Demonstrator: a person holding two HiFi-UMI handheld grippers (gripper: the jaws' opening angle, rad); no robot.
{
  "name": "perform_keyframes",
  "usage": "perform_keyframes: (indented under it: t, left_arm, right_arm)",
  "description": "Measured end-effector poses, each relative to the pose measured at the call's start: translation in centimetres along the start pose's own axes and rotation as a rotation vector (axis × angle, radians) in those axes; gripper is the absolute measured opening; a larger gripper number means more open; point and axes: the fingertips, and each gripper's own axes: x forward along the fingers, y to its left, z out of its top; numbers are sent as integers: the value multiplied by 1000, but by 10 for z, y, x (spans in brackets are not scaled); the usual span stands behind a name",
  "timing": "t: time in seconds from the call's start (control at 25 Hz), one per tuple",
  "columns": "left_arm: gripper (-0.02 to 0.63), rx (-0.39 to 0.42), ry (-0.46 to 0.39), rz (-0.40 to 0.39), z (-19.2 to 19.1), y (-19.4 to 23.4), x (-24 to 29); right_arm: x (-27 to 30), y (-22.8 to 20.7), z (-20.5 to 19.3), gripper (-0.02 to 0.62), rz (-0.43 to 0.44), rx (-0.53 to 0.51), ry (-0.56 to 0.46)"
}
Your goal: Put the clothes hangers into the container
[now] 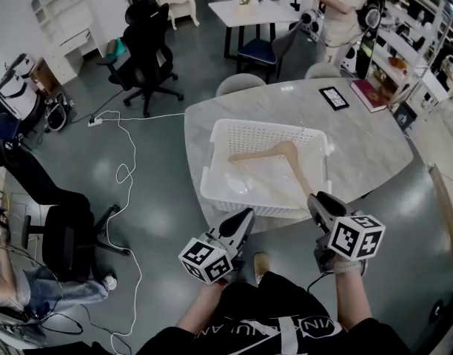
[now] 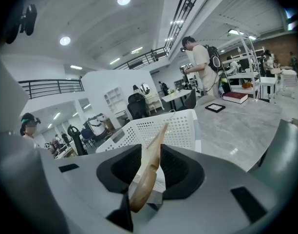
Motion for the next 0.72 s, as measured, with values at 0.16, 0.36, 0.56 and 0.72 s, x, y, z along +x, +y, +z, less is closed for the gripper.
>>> perform_keyframes:
  t: [0.16,0.36,0.56,0.72]
  left_arm:
    - [11,5,3,-11,-1,-6,-2]
    - [11,9,9,-21,-3,-12,-7]
    - [11,16,18,-25,-5,-19,-16]
    - [11,20,23,-28,-6,-23,-24]
  right_arm:
    - [-11,5,8,107,-1,-24,-71]
    - [-23,20,14,106,48,-44,-153]
    - [-35,29,13,79,75,-54,-202]
    - [-41,40,7,60,103,-48,-219]
